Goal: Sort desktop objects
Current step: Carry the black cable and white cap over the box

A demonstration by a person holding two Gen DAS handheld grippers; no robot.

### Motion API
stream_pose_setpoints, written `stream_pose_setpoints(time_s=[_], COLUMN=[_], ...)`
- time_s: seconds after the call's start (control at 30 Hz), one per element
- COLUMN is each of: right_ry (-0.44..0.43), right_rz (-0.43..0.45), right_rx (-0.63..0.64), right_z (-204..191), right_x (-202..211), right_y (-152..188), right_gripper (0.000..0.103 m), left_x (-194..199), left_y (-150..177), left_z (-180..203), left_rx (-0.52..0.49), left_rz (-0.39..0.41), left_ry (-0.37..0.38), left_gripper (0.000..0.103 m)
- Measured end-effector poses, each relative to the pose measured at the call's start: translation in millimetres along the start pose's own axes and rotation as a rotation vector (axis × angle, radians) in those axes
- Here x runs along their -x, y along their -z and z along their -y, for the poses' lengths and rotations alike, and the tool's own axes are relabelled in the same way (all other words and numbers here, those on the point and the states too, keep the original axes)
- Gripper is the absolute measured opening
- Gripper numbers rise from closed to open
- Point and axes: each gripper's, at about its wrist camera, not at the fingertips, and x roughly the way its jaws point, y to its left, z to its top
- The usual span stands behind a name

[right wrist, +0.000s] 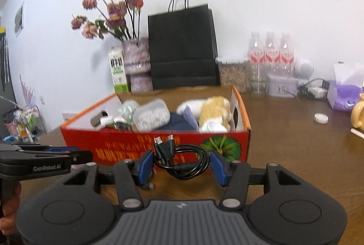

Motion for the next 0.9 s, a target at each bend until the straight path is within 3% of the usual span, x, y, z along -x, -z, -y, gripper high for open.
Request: stream_pose_setpoints(time_s=[0.33, 0.67, 0.77, 0.9], right_ry=[0.031, 0.087, 0.097, 0.107], right_rz=[0.067, 0.025, 0.005, -0.033], right_rx=[0.046, 0.059, 0.032, 0.043], right_z=[-11, -10, -2, 5], right_x=[-19, -91, -109, -123], right_y=[-57, -90, -85, -74], right_gripper=[0.053, 0.053, 0.053, 0.053], left_x=[3, -49, -68, -90], left_y=[-49, -84, -79, -69], left_z=[-15, -20, -23, -27], left_rx=[0.029, 0.05, 0.06, 0.026], left_rz=[0.142, 0.21, 0.212, 0.148], left_ry=[-0.029, -0.074, -0.101, -0.121], left_gripper=[0.029, 0.029, 0.029, 0.029])
